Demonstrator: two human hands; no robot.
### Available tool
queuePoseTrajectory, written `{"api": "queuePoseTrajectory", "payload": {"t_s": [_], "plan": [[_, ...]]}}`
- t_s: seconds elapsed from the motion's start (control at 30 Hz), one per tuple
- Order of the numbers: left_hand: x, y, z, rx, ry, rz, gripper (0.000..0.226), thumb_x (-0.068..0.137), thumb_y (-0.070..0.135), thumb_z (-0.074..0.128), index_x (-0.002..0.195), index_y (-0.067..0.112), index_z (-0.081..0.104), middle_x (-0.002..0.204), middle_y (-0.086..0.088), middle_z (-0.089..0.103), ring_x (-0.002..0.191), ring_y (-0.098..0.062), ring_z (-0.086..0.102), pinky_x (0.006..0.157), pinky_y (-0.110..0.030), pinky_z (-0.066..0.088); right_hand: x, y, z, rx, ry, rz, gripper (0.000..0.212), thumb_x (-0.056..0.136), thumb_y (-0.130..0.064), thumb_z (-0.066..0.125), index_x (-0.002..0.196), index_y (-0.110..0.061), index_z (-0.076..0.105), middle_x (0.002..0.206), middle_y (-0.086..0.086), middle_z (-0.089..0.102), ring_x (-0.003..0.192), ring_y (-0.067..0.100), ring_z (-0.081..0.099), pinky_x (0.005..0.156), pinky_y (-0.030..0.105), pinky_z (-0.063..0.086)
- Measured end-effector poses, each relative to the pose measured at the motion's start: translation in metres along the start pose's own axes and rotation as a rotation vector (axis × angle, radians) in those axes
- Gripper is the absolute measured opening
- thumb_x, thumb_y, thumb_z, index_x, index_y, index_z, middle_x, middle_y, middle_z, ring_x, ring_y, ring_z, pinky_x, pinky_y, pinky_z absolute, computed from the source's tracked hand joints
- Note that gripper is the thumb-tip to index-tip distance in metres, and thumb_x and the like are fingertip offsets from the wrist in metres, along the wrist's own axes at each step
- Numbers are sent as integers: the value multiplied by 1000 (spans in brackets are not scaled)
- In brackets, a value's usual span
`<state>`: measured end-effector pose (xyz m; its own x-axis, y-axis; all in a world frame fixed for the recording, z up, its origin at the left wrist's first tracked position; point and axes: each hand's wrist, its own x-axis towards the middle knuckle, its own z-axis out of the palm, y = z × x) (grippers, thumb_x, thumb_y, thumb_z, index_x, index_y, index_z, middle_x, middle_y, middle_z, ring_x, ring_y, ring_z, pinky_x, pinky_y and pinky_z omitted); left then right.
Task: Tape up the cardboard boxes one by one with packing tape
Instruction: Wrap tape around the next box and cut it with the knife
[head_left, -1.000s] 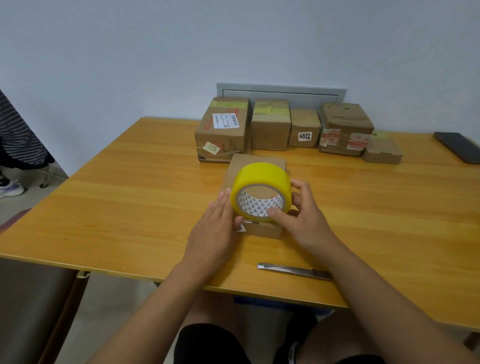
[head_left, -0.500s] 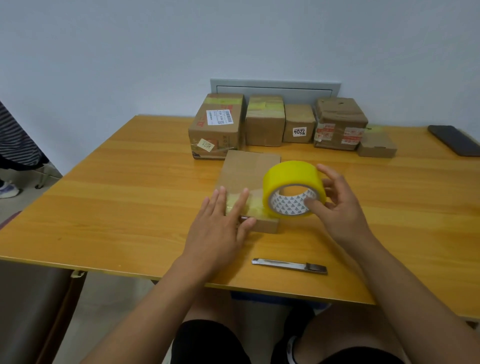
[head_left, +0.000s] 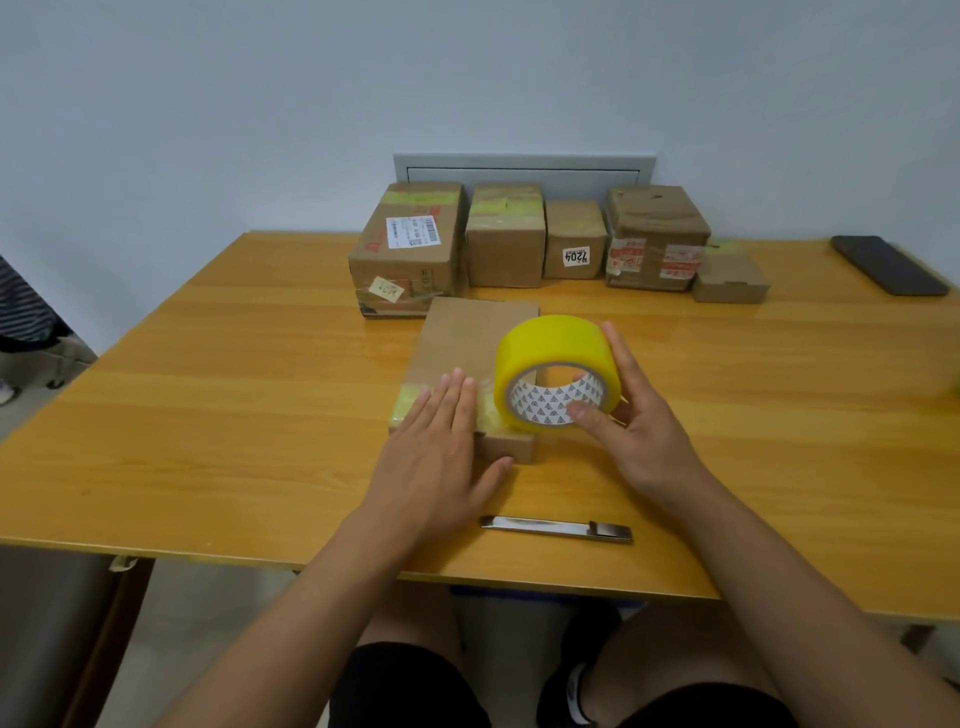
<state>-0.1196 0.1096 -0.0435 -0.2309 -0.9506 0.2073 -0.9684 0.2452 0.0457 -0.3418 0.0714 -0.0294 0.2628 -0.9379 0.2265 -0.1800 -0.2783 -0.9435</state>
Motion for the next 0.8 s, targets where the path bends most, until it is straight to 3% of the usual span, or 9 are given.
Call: {"api": "queuePoseTrajectory", "payload": {"t_s": [0.17,0.3,0.47,0.6,0.8], "plan": [[3,2,-1,-16,-8,-20,93,90,75,18,157,17,-9,165,-11,0,152,-20,-2,119,-28,-7,1,-6,-3,-123,26,-38,73,86,-40,61,135,-69,15,142,-15,42,117,-2,52,86,15,50],[4,6,-3,18,-65,-40,89,92,75,24,158,22,-5,165,-13,-4,152,-23,-2,120,-33,-3,-4,-4,-29,-272,75,-75,68,94,-28,60,135,-67,21,127,-10,44,110,3,48,75,16,49],[4,14,-8,38,-95,-63,87,91,74,27,157,27,-6,164,-15,-5,152,-25,-2,120,-34,-2,-15,8,-52,-359,115,-63,57,96,-25,56,132,-63,32,104,-15,45,103,9,46,90,25,40],[4,22,-10,70,-152,-53,80,90,77,23,152,44,-16,162,-22,-8,152,-32,-5,121,-39,0,-18,15,-52,-420,114,-42,61,97,-28,54,131,-73,29,110,-11,46,115,18,43,102,43,41],[10,24,-9,86,-170,-24,81,91,76,22,156,36,-8,163,-14,-14,150,-30,-15,122,-44,-4,-21,18,-45,-483,166,-86,62,98,-22,55,137,-61,27,116,-2,48,116,18,40,103,44,38]]}}
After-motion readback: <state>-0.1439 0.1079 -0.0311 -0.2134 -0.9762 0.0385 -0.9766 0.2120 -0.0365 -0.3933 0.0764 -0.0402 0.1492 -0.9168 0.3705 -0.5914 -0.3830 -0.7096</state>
